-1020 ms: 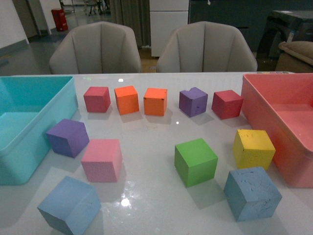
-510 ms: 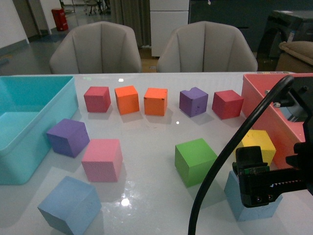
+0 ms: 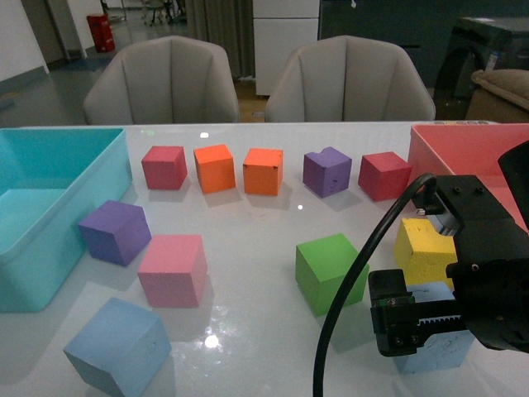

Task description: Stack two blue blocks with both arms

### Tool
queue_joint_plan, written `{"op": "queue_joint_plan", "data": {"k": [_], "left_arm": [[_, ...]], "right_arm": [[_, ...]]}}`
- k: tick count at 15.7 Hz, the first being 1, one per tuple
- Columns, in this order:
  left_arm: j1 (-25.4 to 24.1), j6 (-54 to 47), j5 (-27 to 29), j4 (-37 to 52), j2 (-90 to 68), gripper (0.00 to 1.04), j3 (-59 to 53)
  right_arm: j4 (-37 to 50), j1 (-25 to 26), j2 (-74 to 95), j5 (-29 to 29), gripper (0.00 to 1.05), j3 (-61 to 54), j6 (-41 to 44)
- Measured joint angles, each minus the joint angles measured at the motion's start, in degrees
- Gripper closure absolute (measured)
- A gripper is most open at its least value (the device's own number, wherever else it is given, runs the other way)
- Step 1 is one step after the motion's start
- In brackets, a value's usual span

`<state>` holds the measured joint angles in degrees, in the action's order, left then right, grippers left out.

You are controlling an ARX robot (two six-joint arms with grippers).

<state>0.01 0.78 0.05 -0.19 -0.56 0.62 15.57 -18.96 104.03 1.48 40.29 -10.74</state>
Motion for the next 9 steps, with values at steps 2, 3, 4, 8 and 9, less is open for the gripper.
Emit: {"op": "queue_joint_plan", "data": {"k": [2, 3, 4, 8, 9], "left_arm": [[0.0, 0.0, -0.02, 0.0, 0.0, 0.07, 0.0], [0.0, 0.0, -0.02, 0.0, 0.0, 0.07, 0.0], [0.0, 0.0, -0.02, 0.0, 0.0, 0.07, 0.0], [0.0, 0.0, -0.02, 0.0, 0.0, 0.07, 0.0], [0.0, 0.0, 0.0, 0.0, 0.0, 0.07, 0.0]], "right_arm": [[0.55, 0.31, 1.66, -0.35, 0.06, 0.17, -0.26], [0.92, 0.72, 2.67, -0.44, 0.06, 0.17, -0.33], [1.27, 0.72, 3.63, -0.72, 0.06, 0.17, -0.44], [2.89, 0.72, 4.28, -0.92, 0.2, -0.94, -0.81], [2.91, 0.76, 4.24, -0.9, 0.31, -1.42, -0.85]]}}
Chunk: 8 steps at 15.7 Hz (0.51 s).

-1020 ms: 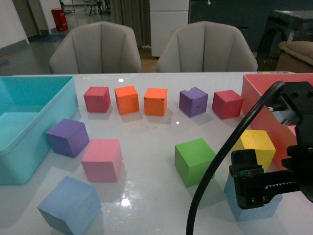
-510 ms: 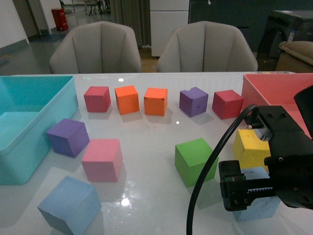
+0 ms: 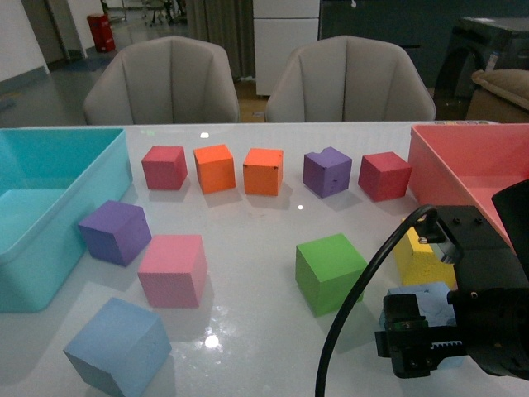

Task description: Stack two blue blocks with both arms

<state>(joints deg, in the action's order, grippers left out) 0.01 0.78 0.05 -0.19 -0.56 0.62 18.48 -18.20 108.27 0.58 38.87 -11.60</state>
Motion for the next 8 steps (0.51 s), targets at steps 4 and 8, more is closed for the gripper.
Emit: {"op": "queue_joint_plan", "data": {"k": [4, 8], "left_arm": [[0.0, 0.0, 0.0, 0.0, 0.0, 0.07, 0.0], [0.0, 0.0, 0.0, 0.02, 0.0, 0.07, 0.0]], "right_arm": [[-4.2, -0.26, -12.76, 1.53, 0.58, -3.13, 0.07], [-6.19, -2.12, -15.21, 2.4, 0.59, 4.83, 1.42]]}}
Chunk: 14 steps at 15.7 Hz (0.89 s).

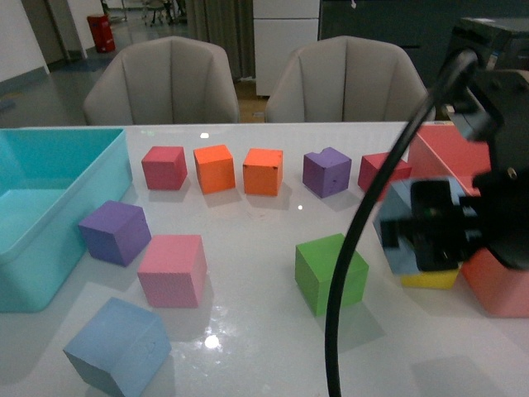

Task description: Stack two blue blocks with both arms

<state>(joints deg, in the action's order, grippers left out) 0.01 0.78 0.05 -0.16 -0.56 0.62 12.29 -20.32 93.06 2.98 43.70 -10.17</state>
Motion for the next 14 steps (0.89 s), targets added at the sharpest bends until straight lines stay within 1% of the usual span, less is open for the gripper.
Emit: {"op": "queue_joint_plan", "data": {"k": [1, 3, 4, 8, 10, 14], "left_arm": [[0.0, 0.0, 0.0, -0.02, 0.0, 0.07, 0.0], [0.0, 0.0, -0.02, -0.02, 0.0, 0.07, 0.0], [0.0, 0.0, -0.02, -0.02, 0.0, 0.07, 0.0], [0.0, 0.0, -0.02, -0.02, 0.0, 0.07, 0.0], [0.0, 0.0, -0.02, -0.02, 0.0, 0.07, 0.0], [0.0, 0.0, -0.02, -0.02, 0.0, 0.07, 0.0]], "right_arm": [[0.11, -0.9, 3.5, -1.2, 0.59, 6.12, 1.66], [-2.14, -1.92, 10.29, -3.02, 0.59, 13.86, 3.13], [-3.87, -2.23, 15.74, -3.67, 0.59, 19.43, 4.22], [-8.66, -2.58, 28.02, -6.69, 0.59, 35.47, 7.93], [-11.06, -2.6, 32.92, -9.57, 0.6, 41.77, 9.49], [-14.47, -3.63, 39.08, -14.69, 0.6, 48.94, 10.75]]}}
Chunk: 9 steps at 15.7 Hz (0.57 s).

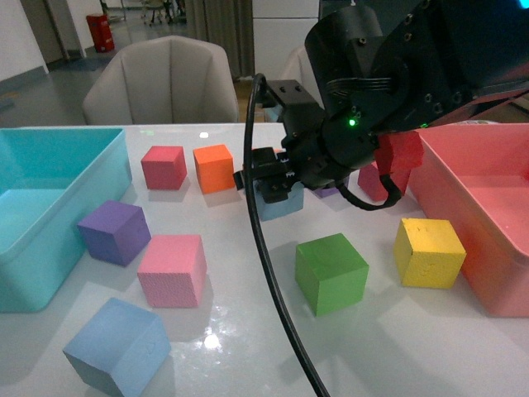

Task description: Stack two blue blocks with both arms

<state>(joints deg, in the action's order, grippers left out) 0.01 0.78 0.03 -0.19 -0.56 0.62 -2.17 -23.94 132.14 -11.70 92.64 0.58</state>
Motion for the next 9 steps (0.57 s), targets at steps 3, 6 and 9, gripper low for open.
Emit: {"op": "queue_joint_plan", "data": {"k": [3, 6, 9], "left_arm": [[0.0, 0.0, 0.0, 0.0, 0.0, 0.07, 0.0], [0.0, 0.0, 0.0, 0.0, 0.0, 0.07, 0.0], [0.0, 0.0, 0.0, 0.0, 0.0, 0.07, 0.0]], "right_arm": [[-2.27, -1.31, 3.34, -1.11, 0.6, 4.24, 0.39], [-4.92, -1.92, 5.86, -1.31, 0.6, 6.93, 0.39], [-5.92, -1.86, 8.09, -0.33, 0.6, 8.7, 0.39]]}}
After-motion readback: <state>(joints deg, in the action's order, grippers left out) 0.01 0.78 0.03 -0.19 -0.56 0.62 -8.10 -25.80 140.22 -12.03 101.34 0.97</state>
